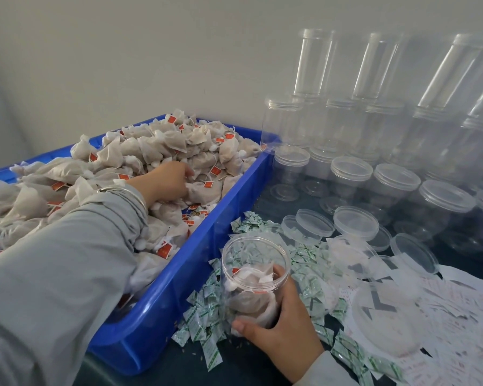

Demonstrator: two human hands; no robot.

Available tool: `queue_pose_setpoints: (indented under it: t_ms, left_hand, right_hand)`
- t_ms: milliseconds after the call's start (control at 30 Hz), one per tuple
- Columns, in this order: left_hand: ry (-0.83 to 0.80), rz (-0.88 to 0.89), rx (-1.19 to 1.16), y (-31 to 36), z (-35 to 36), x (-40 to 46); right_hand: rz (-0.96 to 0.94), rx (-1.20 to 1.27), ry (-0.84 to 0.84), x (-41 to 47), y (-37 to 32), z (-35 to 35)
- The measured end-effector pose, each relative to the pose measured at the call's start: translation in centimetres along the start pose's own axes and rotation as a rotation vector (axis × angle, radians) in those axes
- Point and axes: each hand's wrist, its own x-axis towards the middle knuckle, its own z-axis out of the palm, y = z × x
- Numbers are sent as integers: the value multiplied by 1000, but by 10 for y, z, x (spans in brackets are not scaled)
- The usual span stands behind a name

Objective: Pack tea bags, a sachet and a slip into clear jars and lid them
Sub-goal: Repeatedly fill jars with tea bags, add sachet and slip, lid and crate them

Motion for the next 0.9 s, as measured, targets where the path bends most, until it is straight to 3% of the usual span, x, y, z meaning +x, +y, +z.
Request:
queue_pose_setpoints:
  t_ms: [133, 233, 433, 567, 767, 900]
  left_hand:
    - [29, 76, -256, 16, -14, -10]
    - [-11, 177, -590, 30, -26, -24]
    - [-250, 360, -1005, 53, -37, -47]
    - [-541, 539, -1230, 58, -42, -56]
    - [-856, 709, -1125, 59, -36, -56]
    - [-864, 735, -1053, 61, -29, -56]
  right_hand:
    - [2, 9, -6, 2, 4, 1]
    - [14, 13, 12, 2, 6, 1]
    - [15, 38, 5, 3, 9, 2]
    - [17, 41, 9, 3, 8, 1]
    - [11, 44, 9, 2, 6, 0]
    - [4, 52, 10, 2, 3, 0]
